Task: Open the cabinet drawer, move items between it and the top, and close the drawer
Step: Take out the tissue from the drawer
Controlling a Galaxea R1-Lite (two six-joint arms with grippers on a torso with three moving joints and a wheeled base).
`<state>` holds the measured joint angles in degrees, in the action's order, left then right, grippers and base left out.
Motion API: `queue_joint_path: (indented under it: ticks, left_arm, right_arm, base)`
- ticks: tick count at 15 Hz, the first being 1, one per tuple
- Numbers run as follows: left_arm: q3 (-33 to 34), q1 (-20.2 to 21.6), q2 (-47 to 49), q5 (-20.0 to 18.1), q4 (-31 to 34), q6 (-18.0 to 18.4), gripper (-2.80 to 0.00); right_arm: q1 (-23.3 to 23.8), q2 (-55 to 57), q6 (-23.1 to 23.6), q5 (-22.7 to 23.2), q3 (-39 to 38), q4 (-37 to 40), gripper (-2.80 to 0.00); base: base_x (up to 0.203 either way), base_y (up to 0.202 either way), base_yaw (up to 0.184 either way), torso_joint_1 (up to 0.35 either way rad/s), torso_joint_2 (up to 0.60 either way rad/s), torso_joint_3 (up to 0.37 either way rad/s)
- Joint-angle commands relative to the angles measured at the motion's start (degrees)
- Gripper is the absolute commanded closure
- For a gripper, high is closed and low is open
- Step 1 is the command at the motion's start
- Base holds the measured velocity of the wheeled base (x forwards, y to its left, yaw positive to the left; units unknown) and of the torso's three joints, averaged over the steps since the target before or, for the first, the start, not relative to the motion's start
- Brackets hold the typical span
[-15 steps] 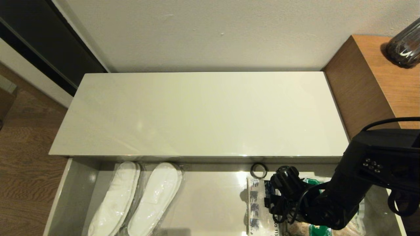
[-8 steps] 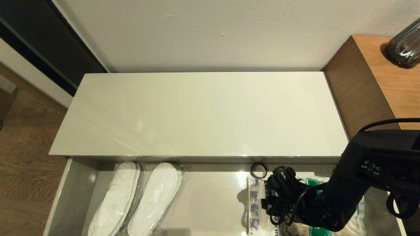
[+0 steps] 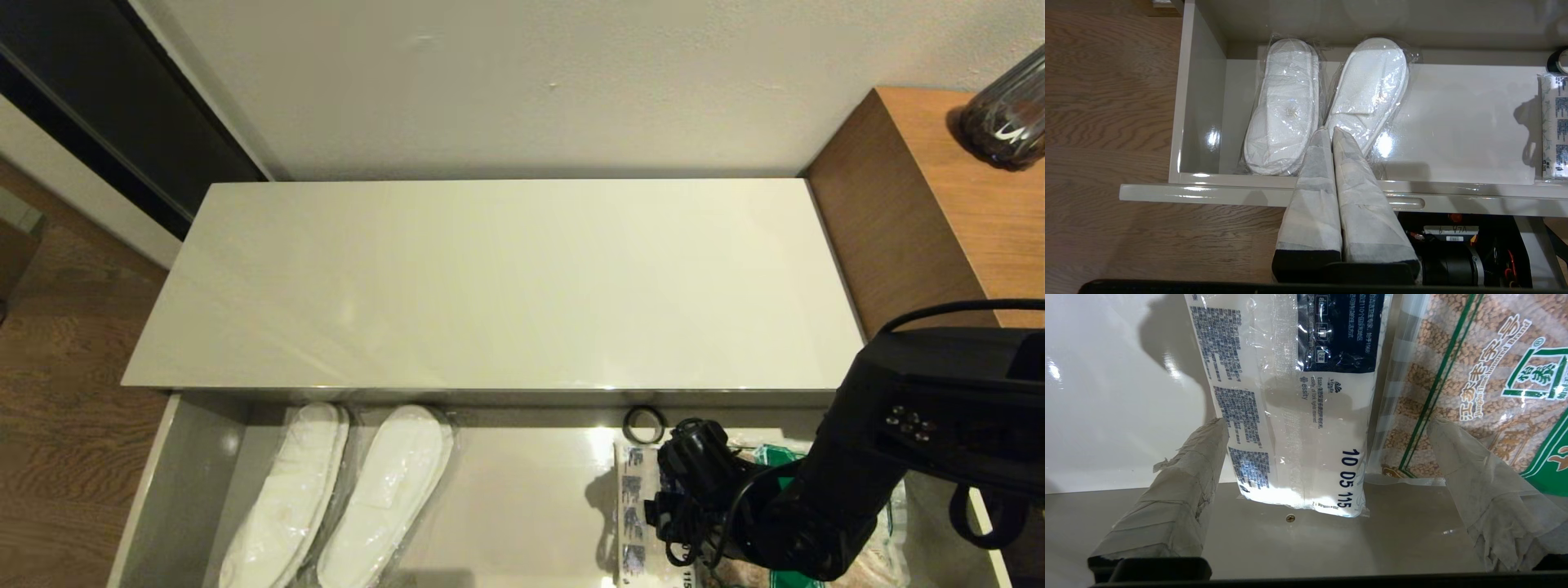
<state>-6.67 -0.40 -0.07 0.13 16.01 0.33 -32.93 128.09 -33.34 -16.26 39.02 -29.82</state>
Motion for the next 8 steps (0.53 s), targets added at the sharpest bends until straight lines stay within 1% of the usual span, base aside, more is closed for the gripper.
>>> queue_joint_path:
  ticks: [1,8]
  left_arm:
    - [0.0,0.0,0.0,0.0,0.1,0.0,0.0]
    - [0.0,0.0,0.0,0.0,0.1,0.0,0.0]
  right_arm:
    - [-0.3,0.8,-0.2,-0.1,0.2,-0.2,-2.8]
    - [-0.6,1.4,-0.2,-0.5,0.7,-0.2,-2.8]
  base:
    - [0.0,0.0,0.0,0.0,0.0,0.0]
    - [0.0,0.0,0.0,0.0,0.0,0.0]
